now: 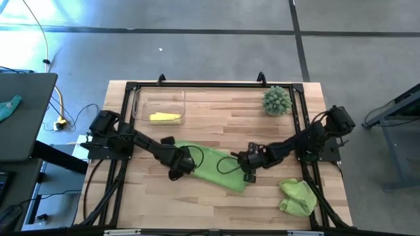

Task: Roll microfiber towels into tight, uniform cylinder then place into a basket
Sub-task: Roll the green microfiber cloth

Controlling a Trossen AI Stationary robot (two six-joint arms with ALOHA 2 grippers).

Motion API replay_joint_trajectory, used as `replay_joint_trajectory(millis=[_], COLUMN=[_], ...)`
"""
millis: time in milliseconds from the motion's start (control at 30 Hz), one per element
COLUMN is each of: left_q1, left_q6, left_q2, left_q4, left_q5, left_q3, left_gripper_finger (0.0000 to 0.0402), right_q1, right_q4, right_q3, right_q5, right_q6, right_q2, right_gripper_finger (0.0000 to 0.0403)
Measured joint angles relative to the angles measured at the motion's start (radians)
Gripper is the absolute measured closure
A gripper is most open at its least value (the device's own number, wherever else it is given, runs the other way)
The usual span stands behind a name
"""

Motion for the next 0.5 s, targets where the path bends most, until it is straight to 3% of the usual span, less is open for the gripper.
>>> replay_joint_trajectory(millis=[167,300,400,500], left_q1=[0.103,0.176,0.208,0.219], left_q6=[0.154,0.306,0.400,0.460], left_q2=[0.001,0.001,0.001,0.001], left_q4=[0.031,0.138,0.213,0.181], left_q5=[-0.099,-0.109,-0.110,-0.142], left_q3=[-0.001,-0.001,0.003,0.042], left_gripper_finger=[0.0310,0.0310,0.0310,0.0310], right_q1=[0.079,0.113,0.120,0.119], right_q4=[0.127,0.216,0.237,0.194], right_q3=[-0.001,-0.001,0.000,0.018], right_q5=[-0.001,0.039,0.051,0.046], right_q6=[0.042,0.034,0.014,0.014], right_q2=[0.002,0.002,0.002,0.001], right_gripper_finger=[0.0259,0.0259,0.0259,0.0259])
